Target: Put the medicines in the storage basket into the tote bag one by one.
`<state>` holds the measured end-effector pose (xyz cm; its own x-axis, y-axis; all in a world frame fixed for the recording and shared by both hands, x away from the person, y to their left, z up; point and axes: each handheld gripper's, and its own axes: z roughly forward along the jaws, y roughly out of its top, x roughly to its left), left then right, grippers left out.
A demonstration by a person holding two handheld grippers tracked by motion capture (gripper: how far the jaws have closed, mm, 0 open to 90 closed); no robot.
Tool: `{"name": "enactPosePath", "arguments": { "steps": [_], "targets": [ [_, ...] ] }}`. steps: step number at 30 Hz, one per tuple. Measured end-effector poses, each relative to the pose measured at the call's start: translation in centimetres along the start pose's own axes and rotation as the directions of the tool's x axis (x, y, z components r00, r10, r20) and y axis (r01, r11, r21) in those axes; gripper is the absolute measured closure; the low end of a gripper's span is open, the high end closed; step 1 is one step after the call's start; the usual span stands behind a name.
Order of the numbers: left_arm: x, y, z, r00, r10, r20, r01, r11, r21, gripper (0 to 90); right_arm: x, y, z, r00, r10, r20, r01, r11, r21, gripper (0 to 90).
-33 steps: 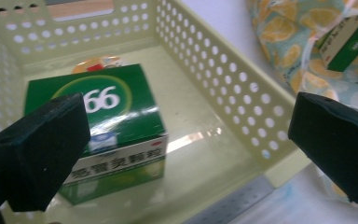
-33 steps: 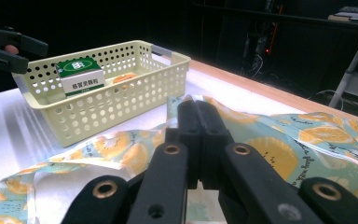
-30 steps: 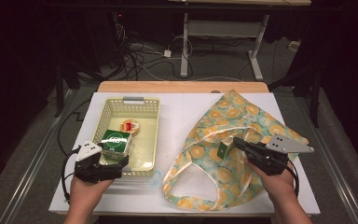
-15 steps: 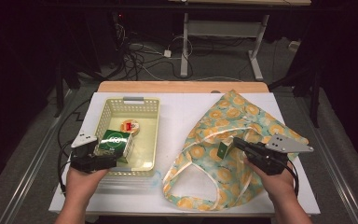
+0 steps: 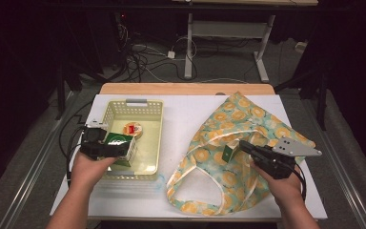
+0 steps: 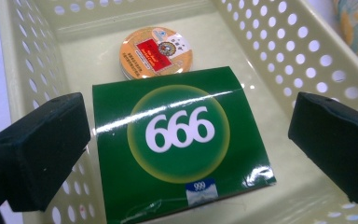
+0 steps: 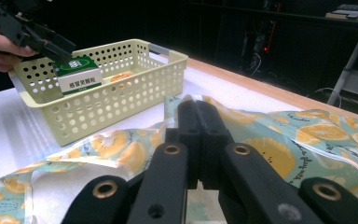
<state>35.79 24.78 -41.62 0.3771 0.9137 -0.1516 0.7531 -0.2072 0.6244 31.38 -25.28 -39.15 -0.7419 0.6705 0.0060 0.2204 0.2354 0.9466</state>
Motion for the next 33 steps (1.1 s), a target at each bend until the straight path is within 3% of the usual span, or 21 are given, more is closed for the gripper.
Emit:
{"name": "enactPosePath", "arguments": {
  "steps": [5, 17, 24, 28, 33],
  "targets": [
    [0.4, 0.6, 0.8, 0.9993, -0.037, 0.003, 0.037, 0.9960, 0.082, 0.0, 0.1, 0.0, -0.1, 1.0000, -0.001, 0.001, 0.001, 1.000, 0.000, 90.0],
    [0.0, 1.1, 2.1, 0.9992, -0.020, -0.034, 0.027, 0.9773, 0.210, 0.0, 0.0, 0.1, -0.1, 1.0000, 0.000, 0.002, 0.000, 1.000, -0.007, 90.0],
    [0.2, 1.3, 2.5, 0.9994, -0.029, -0.021, 0.034, 0.9659, 0.257, 0.0, 0.0, 0.1, -0.1, 1.0000, -0.004, 0.003, 0.004, 1.000, -0.003, 90.0],
    [0.3, 1.4, 3.0, 0.9996, -0.024, -0.013, 0.027, 0.9523, 0.304, 0.0, 0.1, 0.0, -0.1, 1.0000, -0.004, 0.001, 0.004, 1.000, -0.002, 90.0],
    [-0.1, 1.6, 3.6, 0.9996, 0.012, -0.024, -0.003, 0.9313, 0.364, 0.0, 0.1, 0.1, -0.1, 1.0000, -0.005, 0.001, 0.005, 1.000, -0.005, 90.0]
  ]
}}
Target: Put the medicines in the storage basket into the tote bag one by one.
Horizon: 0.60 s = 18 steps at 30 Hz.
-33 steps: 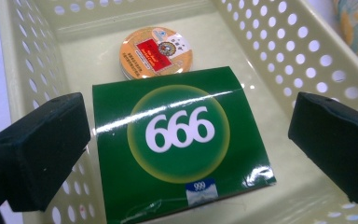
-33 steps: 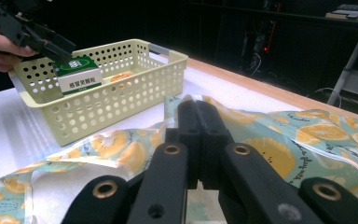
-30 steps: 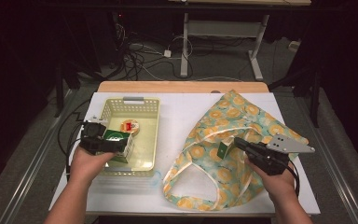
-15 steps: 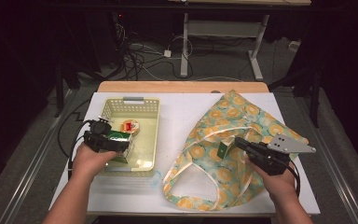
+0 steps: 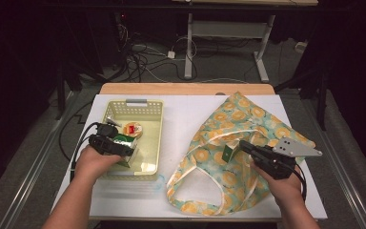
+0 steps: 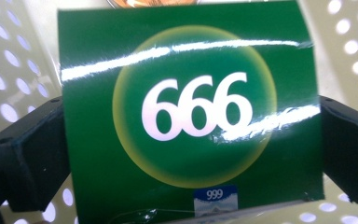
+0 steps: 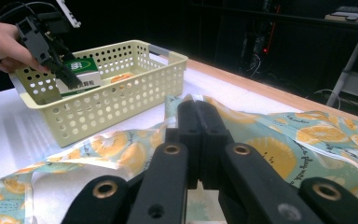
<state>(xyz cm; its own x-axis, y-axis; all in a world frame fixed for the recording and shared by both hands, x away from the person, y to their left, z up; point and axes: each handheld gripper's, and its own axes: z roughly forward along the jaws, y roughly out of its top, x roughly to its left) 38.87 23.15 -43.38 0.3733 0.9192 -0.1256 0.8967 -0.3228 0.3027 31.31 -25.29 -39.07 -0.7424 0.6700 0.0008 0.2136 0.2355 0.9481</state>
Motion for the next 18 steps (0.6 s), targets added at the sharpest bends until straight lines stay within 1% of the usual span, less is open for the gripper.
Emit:
{"name": "enactPosePath", "arguments": {
  "steps": [3, 13, 18],
  "targets": [
    [-0.21, 0.09, 0.23, 0.9999, 0.014, -0.009, -0.014, 0.9996, 0.024, 0.0, -0.01, -0.01, -0.03, 1.0000, 0.001, 0.000, -0.001, 1.000, 0.002, 90.0],
    [-0.14, -0.10, 0.03, 0.9998, 0.019, 0.000, -0.019, 0.9998, 0.008, 2.6, 0.02, -0.03, 0.00, 1.0000, 0.003, 0.000, -0.003, 1.000, 0.002, 90.0],
    [-0.23, -0.32, -0.14, 0.9996, 0.029, 0.003, -0.029, 0.9995, -0.014, 4.0, 0.02, -0.04, 0.02, 1.0000, 0.002, 0.002, -0.002, 1.000, 0.002, 90.0]
  ]
}}
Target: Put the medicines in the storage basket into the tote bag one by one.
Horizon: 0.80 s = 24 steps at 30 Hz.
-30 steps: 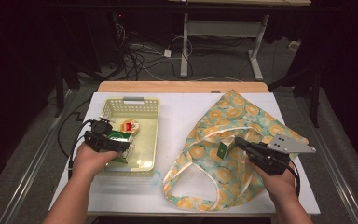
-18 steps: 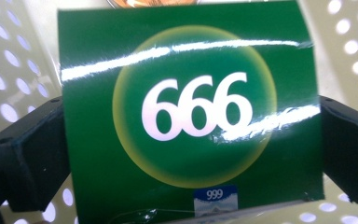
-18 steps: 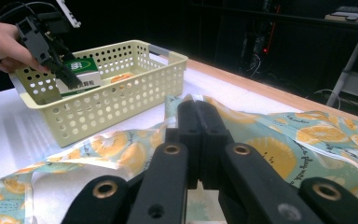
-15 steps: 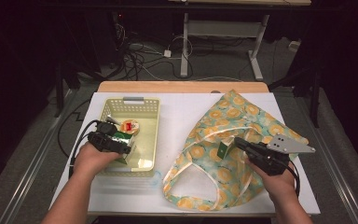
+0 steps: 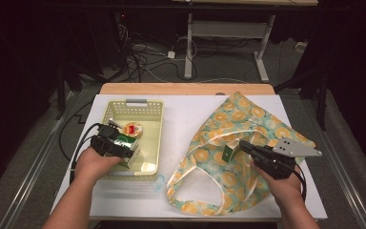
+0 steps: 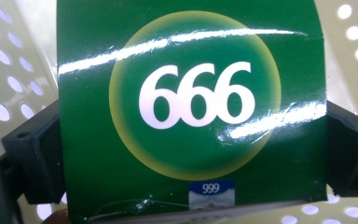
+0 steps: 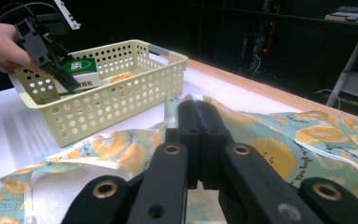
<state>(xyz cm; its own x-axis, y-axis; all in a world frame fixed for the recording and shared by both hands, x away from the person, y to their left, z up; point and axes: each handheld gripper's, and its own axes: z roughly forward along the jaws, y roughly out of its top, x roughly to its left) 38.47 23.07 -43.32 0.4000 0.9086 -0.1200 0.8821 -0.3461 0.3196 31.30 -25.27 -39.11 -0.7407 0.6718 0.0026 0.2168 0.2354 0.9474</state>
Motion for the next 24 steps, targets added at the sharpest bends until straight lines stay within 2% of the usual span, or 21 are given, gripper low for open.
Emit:
{"name": "enactPosePath", "arguments": {
  "steps": [7, 13, 17, 24],
  "targets": [
    [-0.1, -0.4, -0.6, 0.9999, 0.016, -0.004, -0.017, 0.9978, -0.064, 4.5, 0.0, 0.0, 0.0, 1.0000, 0.000, 0.001, 0.000, 1.000, 0.000, 90.0],
    [-0.2, -1.2, -1.4, 0.9998, 0.017, 0.012, -0.015, 0.9870, -0.160, 4.7, 0.0, 0.0, 0.0, 1.0000, 0.003, 0.002, -0.003, 1.000, 0.000, 90.0],
    [-0.5, -1.9, -1.9, 0.9995, 0.023, 0.020, -0.018, 0.9744, -0.224, 4.8, -0.1, 0.0, 0.0, 1.0000, -0.001, 0.005, 0.001, 1.000, -0.002, 90.0],
    [-1.9, -3.2, -2.7, 0.9979, 0.063, 0.014, -0.055, 0.9399, -0.337, 5.0, 0.0, 0.0, 0.0, 1.0000, -0.001, 0.004, 0.001, 1.000, -0.001, 90.0]
  ]
}}
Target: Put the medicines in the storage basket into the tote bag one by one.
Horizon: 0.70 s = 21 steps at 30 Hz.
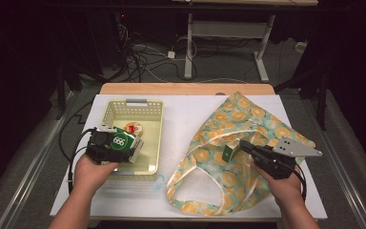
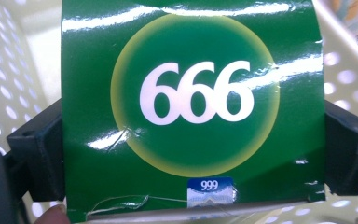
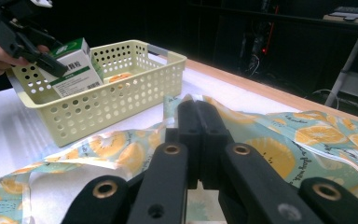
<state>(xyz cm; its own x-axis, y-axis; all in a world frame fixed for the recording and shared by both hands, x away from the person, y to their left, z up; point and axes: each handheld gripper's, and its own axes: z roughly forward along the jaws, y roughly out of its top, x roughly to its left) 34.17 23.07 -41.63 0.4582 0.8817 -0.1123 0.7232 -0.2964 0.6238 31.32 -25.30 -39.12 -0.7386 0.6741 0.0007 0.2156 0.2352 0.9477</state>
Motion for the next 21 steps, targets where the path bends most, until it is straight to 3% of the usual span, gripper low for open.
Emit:
{"name": "enactPosePath", "arguments": {
  "steps": [6, 10, 18, 21],
  "targets": [
    [-1.1, -0.8, -0.8, 0.9998, -0.010, 0.017, 0.012, 0.9937, -0.111, 5.0, 0.0, 0.0, 0.0, 1.0000, -0.004, -0.001, 0.004, 1.000, 0.000, 90.0],
    [-1.7, -1.2, -0.8, 0.9999, -0.006, 0.013, 0.008, 0.9878, -0.155, 5.0, 0.1, 0.0, 0.0, 1.0000, -0.007, -0.001, 0.007, 1.000, -0.002, 90.0],
    [-2.8, -2.2, -1.0, 0.9992, -0.005, 0.040, 0.016, 0.9641, -0.265, 5.1, 0.1, 0.0, 0.0, 1.0000, -0.004, -0.001, 0.004, 1.000, 0.001, 90.0],
    [-3.3, -2.2, -1.3, 0.9989, 0.006, 0.047, 0.007, 0.9590, -0.283, 5.1, 0.1, 0.0, 0.0, 1.0000, -0.004, -0.001, 0.004, 1.000, 0.002, 90.0]
  ]
}}
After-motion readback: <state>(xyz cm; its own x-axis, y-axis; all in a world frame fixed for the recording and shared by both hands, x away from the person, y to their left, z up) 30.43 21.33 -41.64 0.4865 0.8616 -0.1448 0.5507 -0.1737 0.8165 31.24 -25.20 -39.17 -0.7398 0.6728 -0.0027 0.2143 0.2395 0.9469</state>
